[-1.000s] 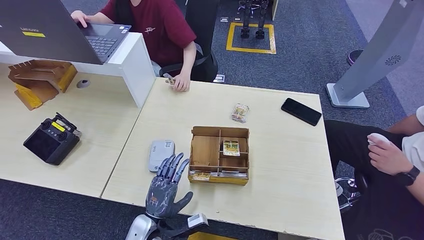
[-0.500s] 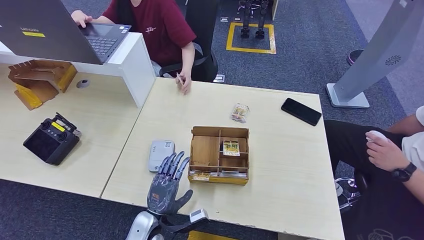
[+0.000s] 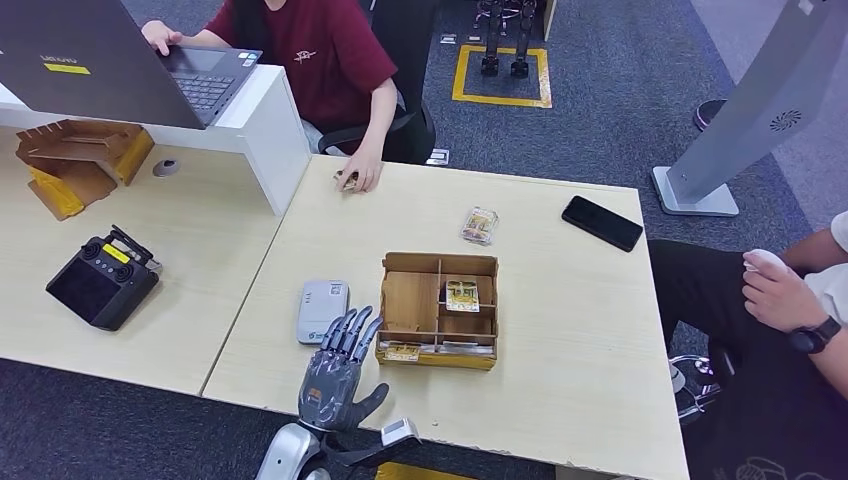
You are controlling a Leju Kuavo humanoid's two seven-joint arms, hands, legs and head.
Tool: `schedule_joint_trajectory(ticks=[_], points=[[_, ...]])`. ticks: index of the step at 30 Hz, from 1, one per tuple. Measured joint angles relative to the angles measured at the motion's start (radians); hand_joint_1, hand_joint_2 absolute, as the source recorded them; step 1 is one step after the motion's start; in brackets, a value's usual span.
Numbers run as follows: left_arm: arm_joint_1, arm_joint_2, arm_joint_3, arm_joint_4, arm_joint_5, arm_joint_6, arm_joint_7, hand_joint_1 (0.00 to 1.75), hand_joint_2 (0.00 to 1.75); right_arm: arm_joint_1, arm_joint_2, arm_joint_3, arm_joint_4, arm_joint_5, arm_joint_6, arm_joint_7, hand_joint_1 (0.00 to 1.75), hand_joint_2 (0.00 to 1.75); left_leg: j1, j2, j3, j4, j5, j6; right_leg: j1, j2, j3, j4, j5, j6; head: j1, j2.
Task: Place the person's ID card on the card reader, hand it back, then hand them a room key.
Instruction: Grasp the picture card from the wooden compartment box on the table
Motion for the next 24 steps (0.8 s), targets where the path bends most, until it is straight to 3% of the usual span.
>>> schedule_joint_trajectory(ticks=[24], points=[[-0.013,0.0,-0.068,0.0,0.029,0.0,0.011,0.0,1.75,0.0,0.0,0.001,-0.007,0.002,0.01,0.006,0.0,0.0,0.0,0.0,0.0,0.0,0.0,0.0,0.0,0.0,0.0,0.0,0.0,0.0,0.0,0.0]])
